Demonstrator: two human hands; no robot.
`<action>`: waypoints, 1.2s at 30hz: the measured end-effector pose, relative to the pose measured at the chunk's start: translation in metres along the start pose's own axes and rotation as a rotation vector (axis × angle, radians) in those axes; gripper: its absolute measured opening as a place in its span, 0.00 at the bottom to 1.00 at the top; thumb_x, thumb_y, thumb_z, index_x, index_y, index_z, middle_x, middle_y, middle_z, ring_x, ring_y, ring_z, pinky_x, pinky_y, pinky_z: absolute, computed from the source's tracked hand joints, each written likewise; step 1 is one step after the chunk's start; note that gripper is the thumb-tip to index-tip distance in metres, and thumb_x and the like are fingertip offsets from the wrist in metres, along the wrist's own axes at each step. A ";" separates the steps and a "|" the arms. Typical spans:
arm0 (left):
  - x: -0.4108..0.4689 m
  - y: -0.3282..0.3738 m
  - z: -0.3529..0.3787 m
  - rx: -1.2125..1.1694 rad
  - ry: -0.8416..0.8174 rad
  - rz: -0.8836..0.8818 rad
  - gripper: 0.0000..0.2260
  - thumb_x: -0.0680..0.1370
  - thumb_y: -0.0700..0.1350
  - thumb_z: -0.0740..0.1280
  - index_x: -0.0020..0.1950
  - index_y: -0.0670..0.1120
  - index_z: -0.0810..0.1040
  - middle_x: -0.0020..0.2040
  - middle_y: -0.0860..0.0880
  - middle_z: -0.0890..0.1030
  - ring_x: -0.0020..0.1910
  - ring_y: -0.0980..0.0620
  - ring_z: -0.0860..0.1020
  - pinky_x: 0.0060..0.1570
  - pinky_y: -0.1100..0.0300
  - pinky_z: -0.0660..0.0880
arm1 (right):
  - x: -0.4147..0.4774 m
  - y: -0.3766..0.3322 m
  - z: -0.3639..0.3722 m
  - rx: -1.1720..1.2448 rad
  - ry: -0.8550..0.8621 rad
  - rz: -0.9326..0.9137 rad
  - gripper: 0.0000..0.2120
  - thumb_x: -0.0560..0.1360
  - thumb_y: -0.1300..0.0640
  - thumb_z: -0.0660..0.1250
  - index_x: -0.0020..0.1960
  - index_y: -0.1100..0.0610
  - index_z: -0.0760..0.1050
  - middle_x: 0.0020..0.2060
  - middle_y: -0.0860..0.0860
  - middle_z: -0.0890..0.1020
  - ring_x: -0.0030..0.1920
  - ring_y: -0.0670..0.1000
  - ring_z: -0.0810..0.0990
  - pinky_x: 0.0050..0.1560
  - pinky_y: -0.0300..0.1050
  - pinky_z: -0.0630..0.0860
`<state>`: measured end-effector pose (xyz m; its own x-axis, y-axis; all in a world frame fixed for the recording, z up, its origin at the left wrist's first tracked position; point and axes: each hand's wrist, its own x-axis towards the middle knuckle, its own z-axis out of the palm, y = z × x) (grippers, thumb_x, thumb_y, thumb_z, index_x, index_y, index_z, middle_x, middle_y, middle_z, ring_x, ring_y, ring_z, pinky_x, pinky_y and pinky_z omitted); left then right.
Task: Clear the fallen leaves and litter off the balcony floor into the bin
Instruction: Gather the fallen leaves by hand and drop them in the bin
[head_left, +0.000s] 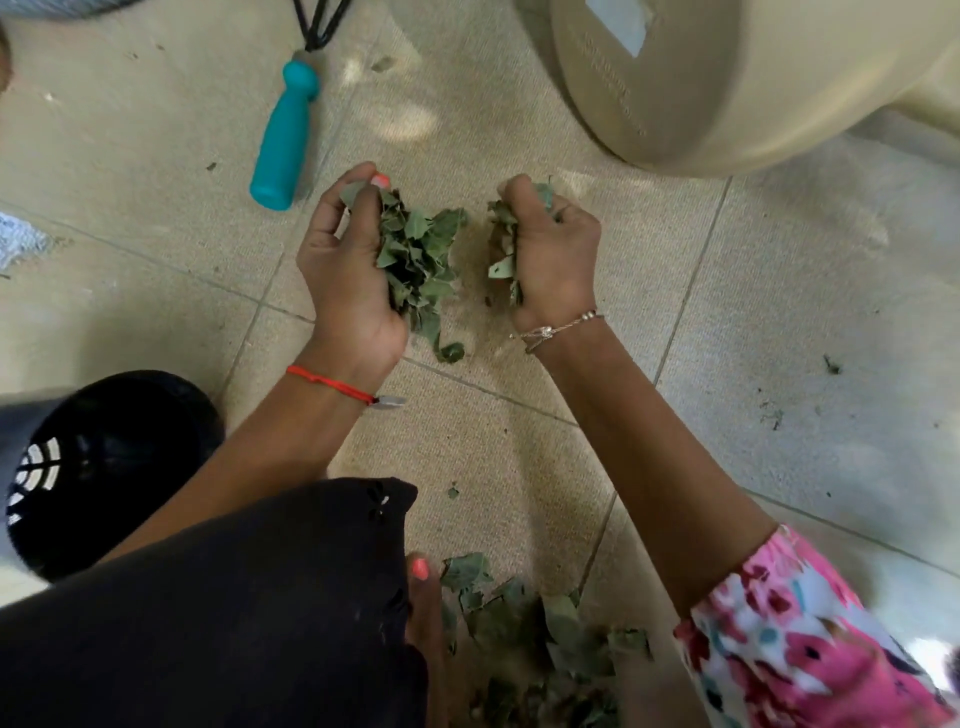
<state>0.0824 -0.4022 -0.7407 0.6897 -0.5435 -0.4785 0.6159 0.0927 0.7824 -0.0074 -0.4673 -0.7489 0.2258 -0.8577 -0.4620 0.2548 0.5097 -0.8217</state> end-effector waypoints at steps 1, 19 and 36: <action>-0.001 0.001 0.007 -0.029 0.017 -0.010 0.06 0.77 0.36 0.64 0.43 0.45 0.76 0.31 0.53 0.77 0.31 0.58 0.75 0.36 0.62 0.76 | -0.001 -0.004 0.002 0.074 -0.002 0.097 0.18 0.73 0.66 0.65 0.27 0.56 0.66 0.19 0.47 0.68 0.19 0.44 0.65 0.21 0.34 0.64; -0.157 0.235 0.191 0.068 0.115 -0.079 0.07 0.77 0.35 0.64 0.43 0.45 0.78 0.36 0.51 0.79 0.41 0.51 0.76 0.48 0.55 0.74 | -0.138 -0.324 0.076 -0.090 0.045 0.290 0.17 0.75 0.64 0.63 0.29 0.57 0.66 0.18 0.50 0.67 0.15 0.46 0.62 0.19 0.30 0.59; -0.419 0.628 0.272 0.042 0.053 0.154 0.07 0.78 0.36 0.63 0.44 0.45 0.78 0.33 0.54 0.83 0.35 0.57 0.80 0.42 0.63 0.79 | -0.395 -0.655 0.248 -0.450 -0.464 -0.005 0.18 0.75 0.66 0.63 0.27 0.61 0.66 0.15 0.48 0.65 0.14 0.45 0.60 0.19 0.30 0.58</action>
<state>0.0766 -0.3430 0.0601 0.7947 -0.4805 -0.3708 0.4854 0.1364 0.8636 -0.0300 -0.4458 0.0540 0.6341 -0.6902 -0.3487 -0.1395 0.3415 -0.9295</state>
